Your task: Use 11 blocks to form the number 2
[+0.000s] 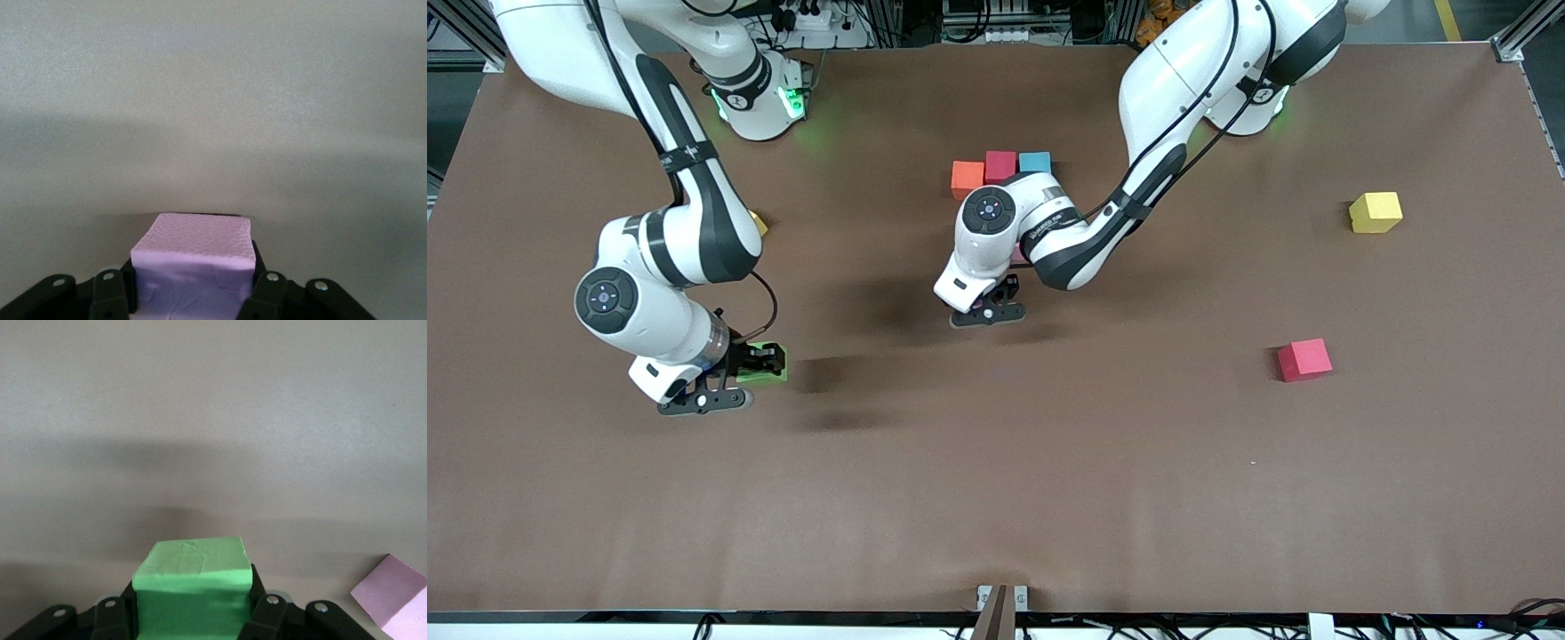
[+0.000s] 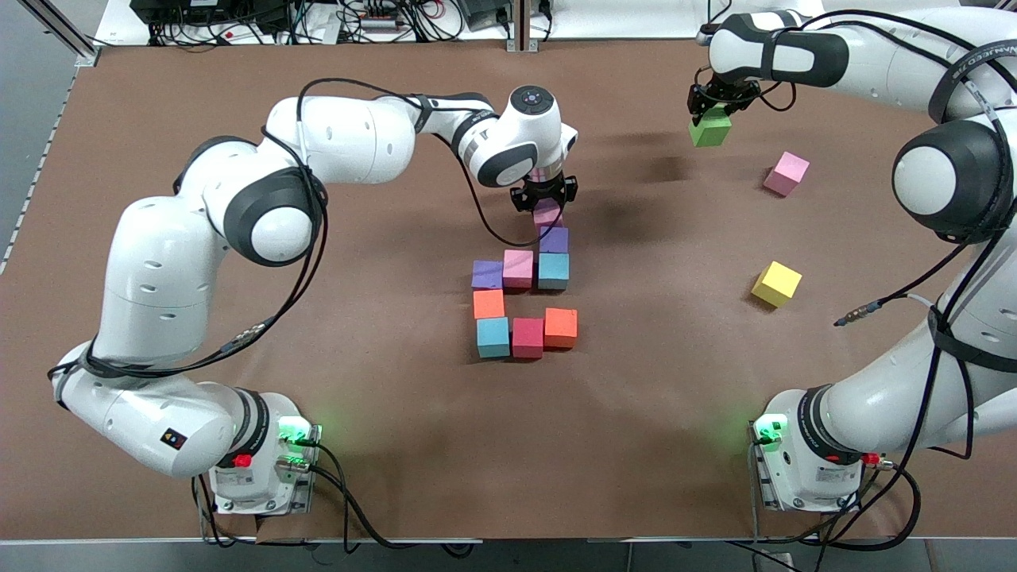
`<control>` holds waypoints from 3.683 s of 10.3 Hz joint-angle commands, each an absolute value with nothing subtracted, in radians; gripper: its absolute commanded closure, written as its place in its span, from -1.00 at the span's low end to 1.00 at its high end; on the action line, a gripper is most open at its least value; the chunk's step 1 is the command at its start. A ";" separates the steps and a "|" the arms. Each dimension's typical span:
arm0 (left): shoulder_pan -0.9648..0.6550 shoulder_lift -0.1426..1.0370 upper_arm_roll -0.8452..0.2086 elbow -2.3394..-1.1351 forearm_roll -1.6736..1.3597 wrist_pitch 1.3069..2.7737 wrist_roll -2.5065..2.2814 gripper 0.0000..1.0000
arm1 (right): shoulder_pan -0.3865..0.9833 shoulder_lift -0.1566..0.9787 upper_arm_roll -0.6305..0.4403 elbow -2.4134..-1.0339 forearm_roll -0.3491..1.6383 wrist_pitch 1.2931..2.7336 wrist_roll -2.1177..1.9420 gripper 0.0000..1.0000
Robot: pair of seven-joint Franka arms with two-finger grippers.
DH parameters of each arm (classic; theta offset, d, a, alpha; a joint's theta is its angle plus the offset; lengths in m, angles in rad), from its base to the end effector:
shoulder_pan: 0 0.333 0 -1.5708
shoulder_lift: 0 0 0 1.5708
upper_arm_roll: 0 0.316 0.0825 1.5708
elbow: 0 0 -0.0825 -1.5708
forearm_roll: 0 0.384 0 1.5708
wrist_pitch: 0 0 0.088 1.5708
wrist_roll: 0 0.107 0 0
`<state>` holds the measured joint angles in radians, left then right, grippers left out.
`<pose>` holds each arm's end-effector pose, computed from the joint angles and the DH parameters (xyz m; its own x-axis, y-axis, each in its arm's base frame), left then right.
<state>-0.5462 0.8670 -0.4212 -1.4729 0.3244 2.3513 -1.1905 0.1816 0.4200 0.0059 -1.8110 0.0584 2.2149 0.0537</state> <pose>0.4610 -0.5601 0.1996 0.9883 0.1501 -0.0273 0.1523 -0.9815 0.1162 0.6328 0.1217 0.3092 0.9950 0.0981 -0.0196 0.0971 -0.9941 -0.0475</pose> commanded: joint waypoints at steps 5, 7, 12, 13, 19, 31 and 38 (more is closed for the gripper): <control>-0.568 0.874 -0.411 -1.450 0.324 2.333 -1.158 0.10 | 0.167 0.394 0.006 -1.822 0.069 2.201 0.064 0.79; -0.572 0.874 -0.411 -1.450 0.324 2.333 -1.134 0.04 | 0.166 0.394 0.006 -1.822 0.069 2.201 0.064 0.79; -0.572 0.877 -0.411 -1.451 0.324 2.333 -1.127 -0.84 | 0.163 0.394 0.005 -1.822 0.069 2.201 0.060 0.78; -0.572 0.877 -0.411 -1.451 0.325 2.333 -1.127 -1.00 | 0.163 0.394 0.005 -1.822 0.069 2.201 0.058 0.78; -0.557 0.836 -0.413 -1.450 0.310 2.333 -1.143 -1.00 | 0.166 0.394 0.006 -1.822 0.069 2.201 0.067 0.77; -0.050 0.338 -0.426 -1.639 0.263 1.997 -0.701 -1.00 | 0.509 0.472 0.006 -1.695 0.110 2.214 -0.087 0.72; 0.351 0.382 -0.423 -1.837 0.150 2.055 -0.138 -1.00 | 0.621 0.672 0.098 -1.419 0.137 2.233 -0.413 0.79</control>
<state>0.3191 0.3802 -0.4114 -1.7701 0.1677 2.0165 -0.1602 0.5862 0.6058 0.0812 -1.5184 0.1273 2.2350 -0.3893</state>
